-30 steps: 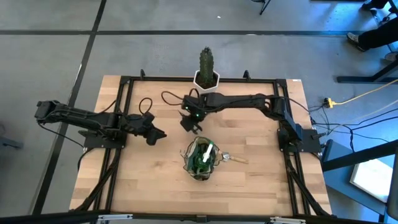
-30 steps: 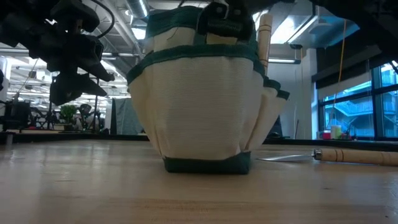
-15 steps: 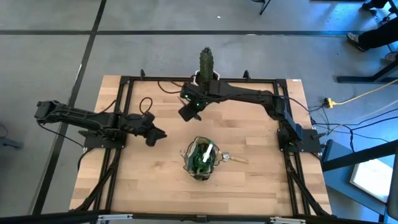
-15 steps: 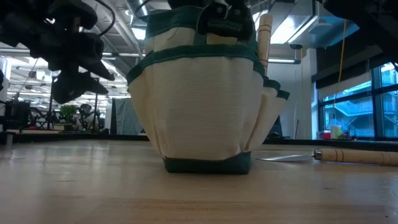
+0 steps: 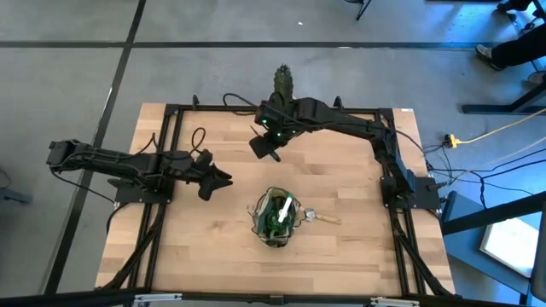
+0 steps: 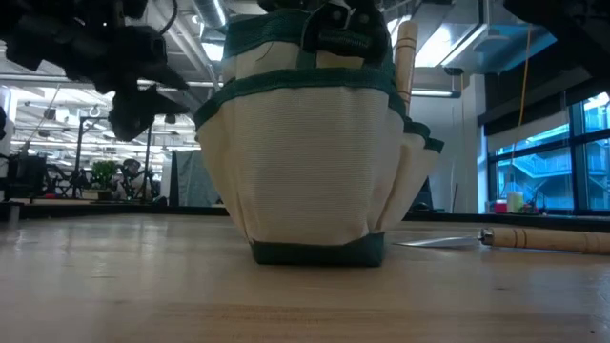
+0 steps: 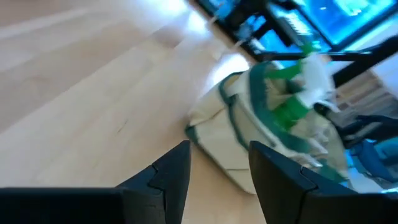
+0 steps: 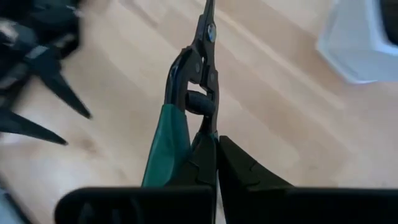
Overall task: Pick & Place Garden tools in Gardening bag
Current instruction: Put the shear scissors into the gardening bag
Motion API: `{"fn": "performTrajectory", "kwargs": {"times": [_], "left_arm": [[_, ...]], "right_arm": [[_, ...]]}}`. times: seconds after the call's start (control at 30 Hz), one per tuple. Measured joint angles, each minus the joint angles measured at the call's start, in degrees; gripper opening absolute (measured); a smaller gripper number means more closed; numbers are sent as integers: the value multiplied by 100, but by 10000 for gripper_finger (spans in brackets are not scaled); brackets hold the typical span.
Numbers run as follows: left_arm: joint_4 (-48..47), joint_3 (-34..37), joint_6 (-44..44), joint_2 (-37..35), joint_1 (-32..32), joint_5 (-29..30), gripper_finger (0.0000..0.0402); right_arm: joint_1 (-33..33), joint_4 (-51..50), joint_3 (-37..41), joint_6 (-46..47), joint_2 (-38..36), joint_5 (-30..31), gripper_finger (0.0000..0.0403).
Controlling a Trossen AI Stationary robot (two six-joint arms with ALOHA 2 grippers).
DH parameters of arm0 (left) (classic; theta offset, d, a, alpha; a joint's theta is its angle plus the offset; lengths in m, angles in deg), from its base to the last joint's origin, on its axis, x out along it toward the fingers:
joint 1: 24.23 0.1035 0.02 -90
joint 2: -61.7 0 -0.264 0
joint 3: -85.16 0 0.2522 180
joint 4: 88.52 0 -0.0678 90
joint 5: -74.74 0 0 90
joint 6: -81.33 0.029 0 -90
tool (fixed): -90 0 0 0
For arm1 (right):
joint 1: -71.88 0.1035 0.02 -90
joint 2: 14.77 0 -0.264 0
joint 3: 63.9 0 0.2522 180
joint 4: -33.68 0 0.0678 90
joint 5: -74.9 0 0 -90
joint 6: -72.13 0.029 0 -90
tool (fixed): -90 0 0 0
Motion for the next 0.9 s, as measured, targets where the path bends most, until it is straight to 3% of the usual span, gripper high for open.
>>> {"fn": "performTrajectory", "kwargs": {"times": [0.17, 0.3, 0.5, 0.63, 0.9], "left_arm": [[817, -97, 600, -70, -19, -197, 157], [175, -760, 1953, -54, -180, 93, 157], [-1340, -2141, 4325, 29, -710, 1878, 157], [-1594, -2577, 5633, 171, -848, 2793, 157], [-1534, -2917, 6695, 792, -925, 2734, 157]], "right_arm": [[-2, 371, 0, 135, -11, -525, 1], [-16, 798, -1, 303, -11, -965, 1], [-56, 990, -2, 642, -14, -1584, 1], [-56, 1067, -2, 879, -15, -1807, 1], [-90, 1869, -7, 1110, -17, -2589, 1]]}}
